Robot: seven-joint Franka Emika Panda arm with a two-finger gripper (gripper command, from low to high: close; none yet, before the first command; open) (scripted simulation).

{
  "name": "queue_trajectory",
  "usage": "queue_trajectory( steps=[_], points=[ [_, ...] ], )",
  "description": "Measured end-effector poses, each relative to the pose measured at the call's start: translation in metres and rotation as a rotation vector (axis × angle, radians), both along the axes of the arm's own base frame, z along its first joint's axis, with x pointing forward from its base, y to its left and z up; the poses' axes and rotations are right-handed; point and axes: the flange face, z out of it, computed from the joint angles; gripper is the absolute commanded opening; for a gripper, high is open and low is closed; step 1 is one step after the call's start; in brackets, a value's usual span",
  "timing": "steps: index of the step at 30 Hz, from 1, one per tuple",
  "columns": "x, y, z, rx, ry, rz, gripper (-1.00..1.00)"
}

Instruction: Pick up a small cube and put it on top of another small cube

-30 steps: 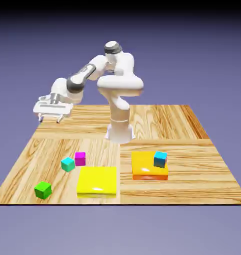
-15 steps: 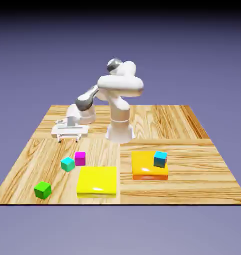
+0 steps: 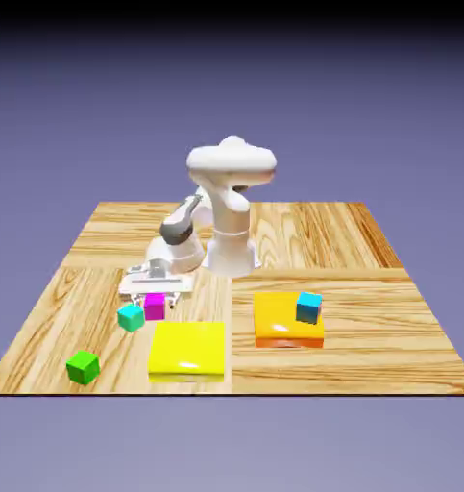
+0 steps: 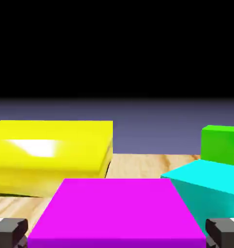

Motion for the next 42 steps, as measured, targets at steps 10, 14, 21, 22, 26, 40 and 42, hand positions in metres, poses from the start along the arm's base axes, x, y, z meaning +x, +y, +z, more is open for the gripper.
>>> queue_trajectory(
  steps=[10,14,21,22,26,40,42],
  points=[
    [-0.071,-0.022,0.028,0.025,0.141,0.167,-1.00],
    [-0.067,-0.028,0.049,0.086,0.238,0.355,-1.00],
    [-0.041,-0.027,0.092,0.191,0.447,0.682,-1.00],
    [-0.036,-0.025,0.099,0.206,0.481,0.728,-1.00],
    [-0.076,-0.077,0.123,0.120,0.604,0.685,-1.00],
    [-0.180,-0.205,0.278,-0.162,0.982,0.631,-1.00],
    [-0.180,-0.216,0.297,-0.188,1.022,0.657,-1.00]
  ],
)
